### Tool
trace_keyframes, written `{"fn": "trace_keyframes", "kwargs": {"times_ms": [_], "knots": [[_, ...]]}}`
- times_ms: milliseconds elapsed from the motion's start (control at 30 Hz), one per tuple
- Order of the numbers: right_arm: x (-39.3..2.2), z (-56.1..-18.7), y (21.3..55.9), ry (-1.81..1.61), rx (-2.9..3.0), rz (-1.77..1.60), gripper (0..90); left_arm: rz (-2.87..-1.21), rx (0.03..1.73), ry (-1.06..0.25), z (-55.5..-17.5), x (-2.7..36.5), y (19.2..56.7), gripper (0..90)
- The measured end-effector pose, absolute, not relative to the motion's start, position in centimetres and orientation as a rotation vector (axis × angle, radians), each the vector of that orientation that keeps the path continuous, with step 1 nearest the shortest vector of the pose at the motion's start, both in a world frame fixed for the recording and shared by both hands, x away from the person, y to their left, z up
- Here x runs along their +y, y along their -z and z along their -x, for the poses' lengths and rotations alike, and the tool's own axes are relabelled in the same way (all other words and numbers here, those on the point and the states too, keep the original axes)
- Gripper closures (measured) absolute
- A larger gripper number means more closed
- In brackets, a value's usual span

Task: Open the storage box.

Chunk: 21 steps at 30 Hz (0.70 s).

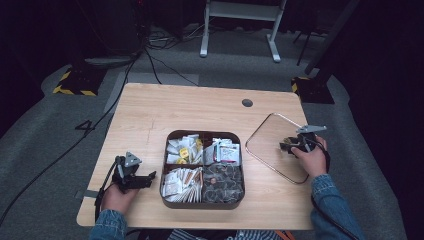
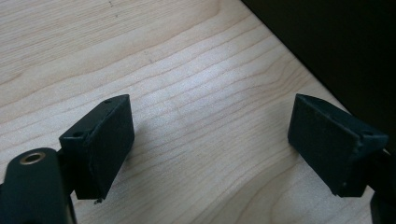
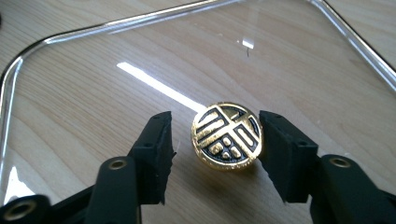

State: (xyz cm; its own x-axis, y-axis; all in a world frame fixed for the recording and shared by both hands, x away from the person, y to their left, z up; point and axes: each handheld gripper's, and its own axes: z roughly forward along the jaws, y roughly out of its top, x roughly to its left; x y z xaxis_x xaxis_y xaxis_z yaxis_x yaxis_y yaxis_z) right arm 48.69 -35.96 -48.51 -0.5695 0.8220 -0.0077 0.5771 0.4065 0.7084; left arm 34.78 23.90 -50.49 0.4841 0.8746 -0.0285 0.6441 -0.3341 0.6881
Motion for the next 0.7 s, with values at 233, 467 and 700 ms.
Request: {"fn": "trace_keyframes", "kwargs": {"times_ms": [233, 467, 700], "knots": [[-36.1, -48.5, 47.6, -1.000, 2.264, -1.217, 41.0, -2.089, 1.248, -0.464, -34.8, 23.9, 50.5, 14.9], [-35.8, -47.9, 45.7, -1.085, 2.223, -1.188, 45.5, -2.088, 1.248, -0.466, -34.8, 23.9, 50.5, 14.9], [-34.0, -47.0, 43.9, -1.225, 2.232, -1.157, 48.5, -2.087, 1.249, -0.468, -34.8, 23.9, 50.5, 15.0]]}}
